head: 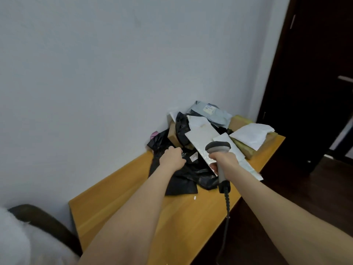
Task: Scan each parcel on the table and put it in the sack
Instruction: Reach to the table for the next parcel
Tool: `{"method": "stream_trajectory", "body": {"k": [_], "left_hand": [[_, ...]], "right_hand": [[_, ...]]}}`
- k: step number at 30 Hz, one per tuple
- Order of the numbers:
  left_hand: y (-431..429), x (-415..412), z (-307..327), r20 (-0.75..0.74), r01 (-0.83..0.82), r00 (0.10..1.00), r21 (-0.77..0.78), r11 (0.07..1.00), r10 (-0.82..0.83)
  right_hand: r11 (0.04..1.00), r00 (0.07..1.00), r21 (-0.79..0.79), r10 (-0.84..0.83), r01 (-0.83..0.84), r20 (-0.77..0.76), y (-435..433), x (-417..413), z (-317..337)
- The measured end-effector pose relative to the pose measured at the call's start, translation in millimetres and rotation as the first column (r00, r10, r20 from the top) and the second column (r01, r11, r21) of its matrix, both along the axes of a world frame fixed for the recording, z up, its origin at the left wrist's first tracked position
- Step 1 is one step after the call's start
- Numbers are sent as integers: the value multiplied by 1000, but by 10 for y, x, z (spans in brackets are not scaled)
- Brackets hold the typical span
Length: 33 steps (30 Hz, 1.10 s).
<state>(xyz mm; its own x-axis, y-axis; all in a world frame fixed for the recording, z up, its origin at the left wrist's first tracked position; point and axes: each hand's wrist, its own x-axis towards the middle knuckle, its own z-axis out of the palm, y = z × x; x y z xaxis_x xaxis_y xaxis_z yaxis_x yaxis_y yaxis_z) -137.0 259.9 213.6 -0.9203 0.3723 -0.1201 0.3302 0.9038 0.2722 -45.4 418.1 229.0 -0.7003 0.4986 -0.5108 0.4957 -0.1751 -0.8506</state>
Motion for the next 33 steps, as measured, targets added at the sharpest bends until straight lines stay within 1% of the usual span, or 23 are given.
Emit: {"method": "stream_trajectory", "body": {"k": [4,8,10,12,15,17,20,22,23,26,27,28,30,31,33], "left_hand": [[544,-308,-186,49,19,999,22,1000,-20],[1024,-729,-421,127,-18,992,63,998,10],[1189,-1009,-570,198,-82,979,135,987,54],[1299,-1302,-730,297,-209,946,239,948,133],[1407,-1661,-966,447,-449,849,327,832,283],[1478,-1848,-1110,526,-565,779,354,745,341],[1601,-2090,-1303,650,-718,662,407,564,373],[1667,-2198,-1418,702,-784,600,423,454,383],[1685,-2226,-1461,707,-797,588,424,430,394],[1724,-2305,-1608,667,-796,596,418,437,447],[1732,-2320,-1634,656,-802,592,424,419,469],[1736,-2327,-1635,650,-814,581,438,382,490],[1732,-2314,-1556,664,-826,560,491,276,495],[1723,-2303,-1474,672,-819,565,529,224,479],[1685,-2274,-1248,662,-783,601,599,165,447]], "right_hand": [[998,998,-4,-65,65,2,512,-266,-127],[993,994,-37,-109,110,22,987,-688,-347],[991,993,-61,-118,120,28,1198,-956,-465],[990,993,-81,-113,116,35,1383,-1244,-576],[988,995,-120,-98,102,36,1602,-1616,-718],[983,996,-158,-90,92,22,1722,-1820,-799],[981,998,-186,-62,62,9,1880,-2088,-920],[978,999,-204,-32,35,20,1964,-2236,-987],[976,999,-215,-29,34,28,1994,-2289,-1011],[965,999,-257,-33,42,41,2094,-2464,-1084],[961,999,-273,-28,38,40,2135,-2519,-1101],[958,999,-286,-18,28,38,2175,-2569,-1113],[950,999,-313,19,-8,32,2255,-2645,-1115],[942,999,-334,38,-27,28,2297,-2672,-1104],[915,998,-401,59,-46,21,2382,-2702,-1057]]}}
